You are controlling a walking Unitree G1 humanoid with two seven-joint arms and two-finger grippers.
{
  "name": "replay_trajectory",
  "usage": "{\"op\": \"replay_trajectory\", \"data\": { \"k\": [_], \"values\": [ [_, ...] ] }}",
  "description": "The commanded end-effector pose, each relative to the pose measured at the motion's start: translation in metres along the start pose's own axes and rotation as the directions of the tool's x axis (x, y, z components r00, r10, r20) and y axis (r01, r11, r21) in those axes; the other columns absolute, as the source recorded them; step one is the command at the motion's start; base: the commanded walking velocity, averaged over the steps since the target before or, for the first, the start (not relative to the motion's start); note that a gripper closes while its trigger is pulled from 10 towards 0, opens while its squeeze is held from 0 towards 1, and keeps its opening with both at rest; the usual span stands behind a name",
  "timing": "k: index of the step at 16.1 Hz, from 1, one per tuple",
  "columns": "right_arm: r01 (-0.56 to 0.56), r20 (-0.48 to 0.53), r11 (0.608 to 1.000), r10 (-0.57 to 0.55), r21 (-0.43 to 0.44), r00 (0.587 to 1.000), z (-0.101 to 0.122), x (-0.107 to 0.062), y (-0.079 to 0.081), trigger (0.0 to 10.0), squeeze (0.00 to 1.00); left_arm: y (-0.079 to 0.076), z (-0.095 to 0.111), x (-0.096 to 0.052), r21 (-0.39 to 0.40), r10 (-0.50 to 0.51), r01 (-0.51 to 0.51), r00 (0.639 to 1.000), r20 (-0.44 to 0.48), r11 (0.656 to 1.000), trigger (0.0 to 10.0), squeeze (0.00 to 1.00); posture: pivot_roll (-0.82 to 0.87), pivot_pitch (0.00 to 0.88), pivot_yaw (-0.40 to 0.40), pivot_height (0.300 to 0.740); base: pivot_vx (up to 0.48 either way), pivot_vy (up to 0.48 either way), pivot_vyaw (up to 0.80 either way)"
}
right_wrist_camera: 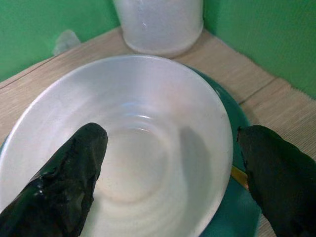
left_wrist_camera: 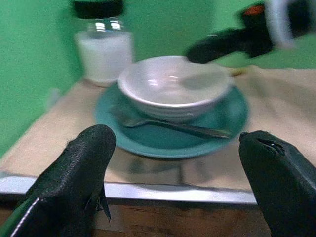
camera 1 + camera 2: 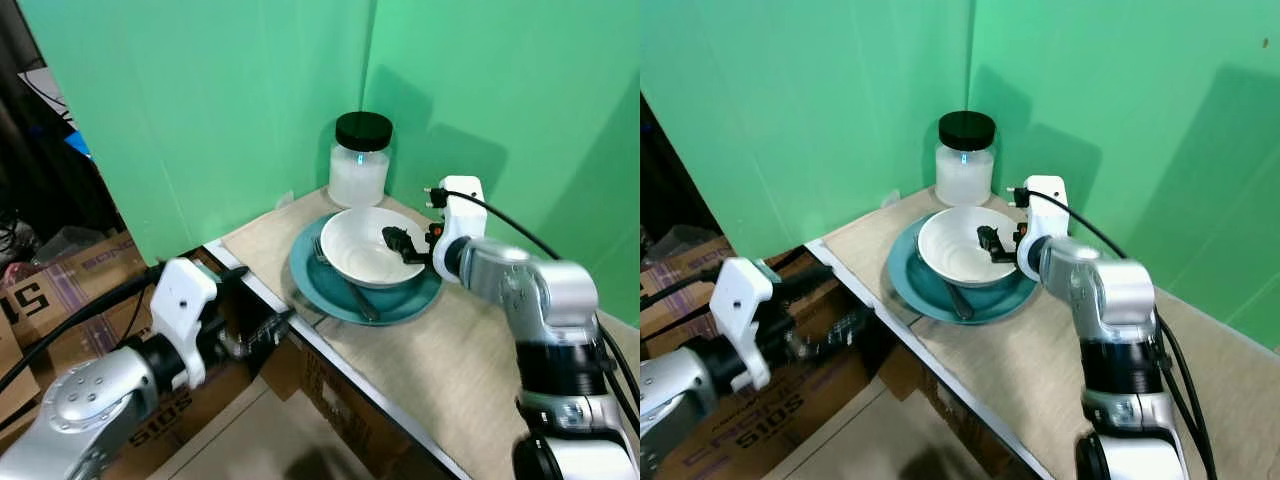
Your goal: Setting the table
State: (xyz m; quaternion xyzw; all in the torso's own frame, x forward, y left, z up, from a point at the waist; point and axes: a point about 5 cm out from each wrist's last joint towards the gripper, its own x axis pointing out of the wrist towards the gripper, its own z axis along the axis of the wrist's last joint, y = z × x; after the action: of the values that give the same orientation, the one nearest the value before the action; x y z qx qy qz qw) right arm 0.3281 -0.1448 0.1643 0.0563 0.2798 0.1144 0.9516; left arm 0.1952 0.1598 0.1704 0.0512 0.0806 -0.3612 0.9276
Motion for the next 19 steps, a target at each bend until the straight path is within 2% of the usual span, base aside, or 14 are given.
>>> {"op": "replay_trajectory", "data": {
  "k": [1,2,3,9,10,11,12,13,14,19],
  "values": [
    [0.016,-0.009,0.999,-0.016,0.041,1.000,0.006,0.002,-0.002,10.0,1.00,-0.003,0.003,-0.005,-0.001,-0.050,0.050,0.999,-0.001,0.999,10.0,0.96,-0.03,0.020,-0.009,0.740,0.000,0.000,0.00],
    [0.043,-0.042,0.997,-0.041,0.068,0.998,0.005,0.006,-0.006,10.0,0.00,-0.005,0.003,-0.007,-0.007,-0.068,0.068,0.998,-0.003,0.998,10.0,0.14,-0.03,0.020,-0.010,0.740,0.000,0.000,0.00],
    [0.049,-0.050,0.995,-0.045,0.086,0.998,0.005,0.007,-0.008,10.0,0.00,-0.005,0.002,-0.007,-0.010,-0.075,0.075,0.997,-0.006,0.997,10.0,0.00,-0.03,0.018,-0.013,0.740,0.000,0.000,0.00],
    [0.072,-0.117,0.974,-0.047,0.214,0.992,0.001,0.011,-0.020,10.0,0.00,-0.006,-0.003,-0.010,-0.025,-0.106,0.105,0.994,-0.027,0.994,10.0,0.00,-0.04,0.013,-0.013,0.740,0.000,0.000,0.00],
    [0.064,-0.121,0.971,-0.037,0.230,0.992,0.001,0.011,-0.020,9.5,0.00,-0.006,-0.003,-0.010,-0.027,-0.107,0.106,0.994,-0.027,0.994,10.0,0.00,-0.04,0.012,-0.013,0.740,0.000,0.000,0.00],
    [0.043,-0.130,0.966,-0.010,0.255,0.992,0.001,0.011,-0.019,3.2,0.00,-0.006,-0.004,-0.009,-0.034,-0.112,0.111,0.993,-0.026,0.993,10.0,0.00,-0.04,0.012,-0.013,0.740,0.000,0.000,0.00],
    [0.035,-0.132,0.964,0.000,0.264,0.991,0.001,0.011,-0.018,2.0,0.00,-0.007,-0.004,-0.008,-0.036,-0.115,0.114,0.993,-0.025,0.993,10.0,0.00,-0.04,0.012,-0.013,0.740,0.000,0.000,0.00],
    [0.031,-0.133,0.964,0.005,0.265,0.991,0.002,0.011,-0.018,1.6,0.00,-0.008,-0.005,-0.007,-0.039,-0.120,0.119,0.993,-0.024,0.992,10.0,0.00,-0.04,0.010,-0.014,0.740,0.000,0.000,0.00],
    [0.025,-0.133,0.963,0.011,0.270,0.991,0.002,0.011,-0.017,0.0,0.00,-0.009,-0.006,-0.007,-0.041,-0.128,0.127,0.991,-0.025,0.991,10.0,0.00,-0.04,0.010,-0.014,0.740,0.000,0.000,0.00],
    [0.011,-0.127,0.958,0.027,0.287,0.992,0.004,0.012,-0.015,0.0,0.00,-0.010,-0.007,-0.006,-0.041,-0.143,0.142,0.989,-0.027,0.989,10.0,0.00,-0.04,0.009,-0.012,0.740,0.000,0.000,0.00]
  ]
}}
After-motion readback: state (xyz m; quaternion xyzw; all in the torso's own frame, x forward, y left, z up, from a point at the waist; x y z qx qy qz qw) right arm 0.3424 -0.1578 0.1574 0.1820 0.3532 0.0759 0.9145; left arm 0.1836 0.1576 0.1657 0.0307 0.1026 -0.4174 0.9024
